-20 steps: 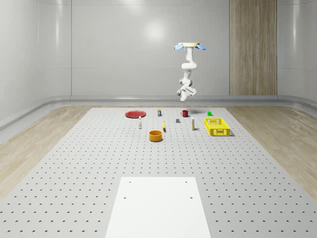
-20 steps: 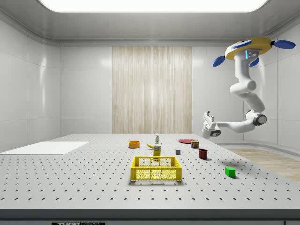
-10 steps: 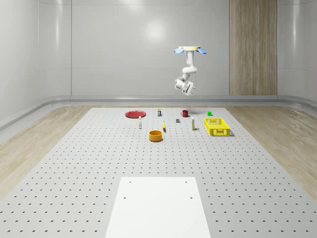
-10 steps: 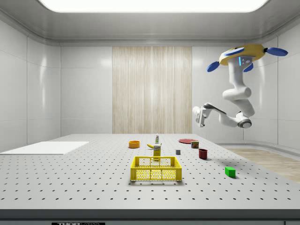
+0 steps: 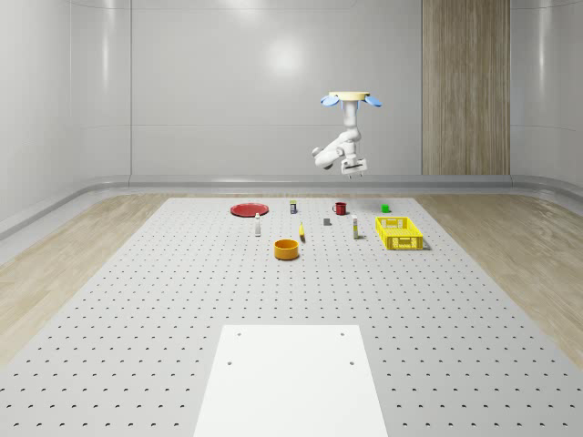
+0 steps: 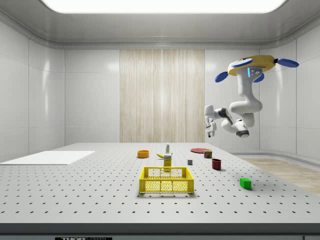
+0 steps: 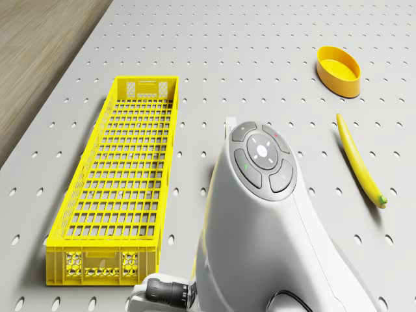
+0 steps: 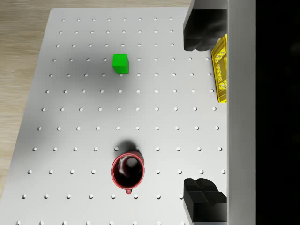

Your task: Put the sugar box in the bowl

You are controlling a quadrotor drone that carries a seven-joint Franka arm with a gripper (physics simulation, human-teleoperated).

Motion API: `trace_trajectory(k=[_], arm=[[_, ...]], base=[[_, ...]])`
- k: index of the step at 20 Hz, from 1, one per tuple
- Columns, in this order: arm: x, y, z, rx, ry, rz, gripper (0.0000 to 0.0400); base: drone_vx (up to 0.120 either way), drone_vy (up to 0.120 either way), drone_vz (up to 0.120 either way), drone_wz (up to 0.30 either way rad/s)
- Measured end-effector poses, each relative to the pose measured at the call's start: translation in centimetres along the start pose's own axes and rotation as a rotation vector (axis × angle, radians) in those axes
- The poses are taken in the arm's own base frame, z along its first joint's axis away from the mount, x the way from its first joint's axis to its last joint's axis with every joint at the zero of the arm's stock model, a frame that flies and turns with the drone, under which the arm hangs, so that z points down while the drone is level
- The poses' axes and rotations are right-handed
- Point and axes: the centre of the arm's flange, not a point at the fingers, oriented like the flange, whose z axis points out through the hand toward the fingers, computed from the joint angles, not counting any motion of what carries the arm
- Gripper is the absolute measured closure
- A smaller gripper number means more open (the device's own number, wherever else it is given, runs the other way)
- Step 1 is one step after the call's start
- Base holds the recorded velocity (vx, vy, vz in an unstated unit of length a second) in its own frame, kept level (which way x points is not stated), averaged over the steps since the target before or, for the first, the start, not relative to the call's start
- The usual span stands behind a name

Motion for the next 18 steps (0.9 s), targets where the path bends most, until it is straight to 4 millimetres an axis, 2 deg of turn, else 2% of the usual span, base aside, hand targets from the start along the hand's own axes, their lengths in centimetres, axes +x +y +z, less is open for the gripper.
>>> trace_trajectory(k=[11,16,18], arm=[[-0.99,-0.97,0.04,-0.096,0.102,-0.003,0.0000],[-1.08,-1.06,0.06,-0.105,0.112,-0.003,0.0000],[-1.10,-1.08,0.06,-0.107,0.114,-0.003,0.0000]], base=[[0.120,0.000,-0.120,0.000],[0.120,-0.112,-0.120,0.000],[0.120,-0.120,0.000,0.000]])
